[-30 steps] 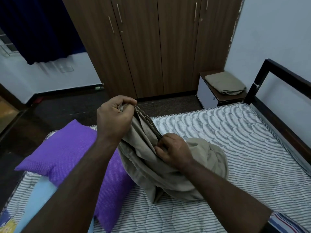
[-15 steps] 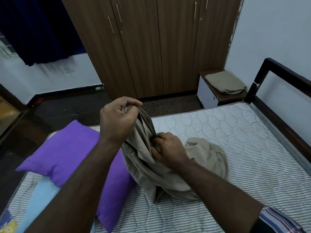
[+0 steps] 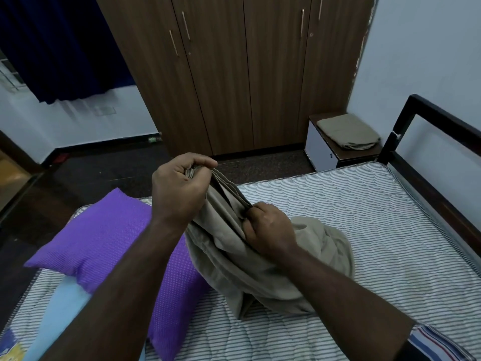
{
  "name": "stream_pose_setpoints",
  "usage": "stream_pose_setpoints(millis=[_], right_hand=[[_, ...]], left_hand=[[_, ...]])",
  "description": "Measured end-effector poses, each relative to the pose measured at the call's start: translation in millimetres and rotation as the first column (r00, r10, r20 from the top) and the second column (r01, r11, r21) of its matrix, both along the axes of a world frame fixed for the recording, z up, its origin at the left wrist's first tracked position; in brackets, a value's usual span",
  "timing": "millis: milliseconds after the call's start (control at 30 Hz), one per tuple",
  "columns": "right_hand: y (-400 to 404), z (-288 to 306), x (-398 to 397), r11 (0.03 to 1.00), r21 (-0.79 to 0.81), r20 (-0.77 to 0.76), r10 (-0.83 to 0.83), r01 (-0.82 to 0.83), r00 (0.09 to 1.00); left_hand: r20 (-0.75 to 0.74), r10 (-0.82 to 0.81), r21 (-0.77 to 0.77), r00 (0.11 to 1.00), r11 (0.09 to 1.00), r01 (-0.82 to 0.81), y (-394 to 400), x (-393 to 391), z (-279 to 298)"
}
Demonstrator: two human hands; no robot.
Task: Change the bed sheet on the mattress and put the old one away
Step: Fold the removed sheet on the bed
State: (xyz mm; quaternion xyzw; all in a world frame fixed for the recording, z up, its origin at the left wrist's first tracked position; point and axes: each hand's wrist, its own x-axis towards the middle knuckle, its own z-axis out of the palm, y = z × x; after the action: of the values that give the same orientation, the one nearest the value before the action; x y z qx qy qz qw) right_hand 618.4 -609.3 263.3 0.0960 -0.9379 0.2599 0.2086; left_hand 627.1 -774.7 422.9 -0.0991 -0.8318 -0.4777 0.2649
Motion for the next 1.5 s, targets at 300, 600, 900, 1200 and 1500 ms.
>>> stream_pose_setpoints(millis=[300, 600, 900, 1200, 1500], right_hand=[[0, -4, -3, 0.986, 0.066, 0.049, 0.151, -0.154, 0.987], [12, 6, -9, 0.986, -0.16, -0.001, 0.049, -0.049, 0.999], [35, 0, -16, 0.959, -0.211, -0.083, 0.176, -0.19, 0.981], [27, -6, -20, 0.931, -0.35, -0.064, 0.088, -0.105, 0.994], [38, -17, -23, 0.832, -0.546, 0.165, 0.223, -0.099, 0.961]], left_hand=[[0.007, -0.037, 0.023, 0.999, 0.999, 0.037, 3, 0, -2], [-0.026, 0.014, -0.018, 1.0, 1.0, -0.014, -9, -1, 3], [-0.002, -0.021, 0.009, 1.0, 1.0, 0.021, -12, -2, 7], [-0.004, -0.089, 0.006, 0.996, 0.996, 0.089, -6, 3, 10], [-0.034, -0.214, -0.009, 0.976, 0.977, 0.214, -11, 9, 13]])
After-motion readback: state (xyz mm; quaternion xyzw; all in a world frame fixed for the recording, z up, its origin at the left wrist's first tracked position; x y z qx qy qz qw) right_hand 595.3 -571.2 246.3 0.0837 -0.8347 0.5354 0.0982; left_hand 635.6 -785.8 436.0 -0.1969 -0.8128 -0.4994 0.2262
